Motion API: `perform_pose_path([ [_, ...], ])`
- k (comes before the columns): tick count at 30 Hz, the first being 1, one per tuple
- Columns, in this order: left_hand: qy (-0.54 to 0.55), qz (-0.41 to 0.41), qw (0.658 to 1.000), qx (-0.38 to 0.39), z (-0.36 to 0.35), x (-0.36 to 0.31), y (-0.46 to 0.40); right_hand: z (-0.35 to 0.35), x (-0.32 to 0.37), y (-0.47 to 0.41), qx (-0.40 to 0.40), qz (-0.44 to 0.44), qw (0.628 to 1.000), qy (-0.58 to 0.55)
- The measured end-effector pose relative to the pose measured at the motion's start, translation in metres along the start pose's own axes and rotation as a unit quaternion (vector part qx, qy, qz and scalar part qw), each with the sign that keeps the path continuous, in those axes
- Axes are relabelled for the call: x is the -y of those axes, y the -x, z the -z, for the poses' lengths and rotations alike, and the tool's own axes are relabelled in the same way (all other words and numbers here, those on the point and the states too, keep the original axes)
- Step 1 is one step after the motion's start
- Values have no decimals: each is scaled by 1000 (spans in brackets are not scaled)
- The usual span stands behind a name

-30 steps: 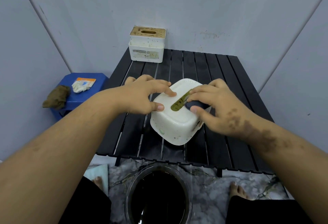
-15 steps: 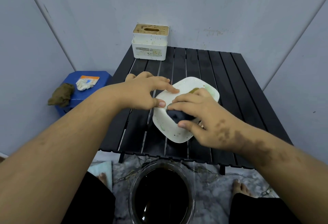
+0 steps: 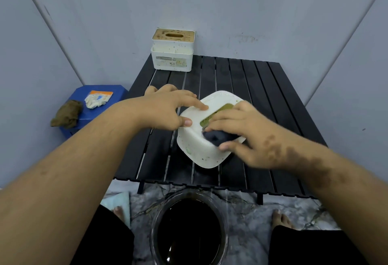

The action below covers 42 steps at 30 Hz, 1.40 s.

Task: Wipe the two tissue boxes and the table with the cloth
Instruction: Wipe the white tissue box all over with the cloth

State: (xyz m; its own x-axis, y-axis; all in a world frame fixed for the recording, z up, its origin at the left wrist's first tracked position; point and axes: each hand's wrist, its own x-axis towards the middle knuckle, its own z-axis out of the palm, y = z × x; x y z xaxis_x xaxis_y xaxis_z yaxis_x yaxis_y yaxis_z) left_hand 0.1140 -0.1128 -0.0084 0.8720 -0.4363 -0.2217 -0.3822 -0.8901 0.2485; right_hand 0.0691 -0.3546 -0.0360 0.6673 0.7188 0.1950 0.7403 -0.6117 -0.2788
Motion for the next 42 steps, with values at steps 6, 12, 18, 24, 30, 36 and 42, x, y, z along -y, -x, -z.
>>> perform_pose_path([
  [6, -3, -1, 1000, 11, 1, -5, 1, 13, -41, 17, -30, -88, 995, 32],
  [12, -36, -51, 995, -82, -12, -29, 3, 0, -19, 11, -85, -54, 990, 95],
  [18, -59, -59, 996, -38, -18, -25, 2, 6, -28, 12, -56, -20, 998, 30],
  [24, -26, -56, 997, -37, -17, -23, 2, -12, -5, -2, -51, 1, 999, 14],
  [30, -10, -49, 999, -23, -16, -26, 4, 9, -24, 13, -49, -55, 996, 43],
  [36, 18, -55, 998, -29, -19, -22, 4, -9, -3, 2, -56, -5, 998, 13],
  [42, 34, -47, 998, -18, -19, -23, 3, 41, -21, 28, -151, -65, 986, 11],
])
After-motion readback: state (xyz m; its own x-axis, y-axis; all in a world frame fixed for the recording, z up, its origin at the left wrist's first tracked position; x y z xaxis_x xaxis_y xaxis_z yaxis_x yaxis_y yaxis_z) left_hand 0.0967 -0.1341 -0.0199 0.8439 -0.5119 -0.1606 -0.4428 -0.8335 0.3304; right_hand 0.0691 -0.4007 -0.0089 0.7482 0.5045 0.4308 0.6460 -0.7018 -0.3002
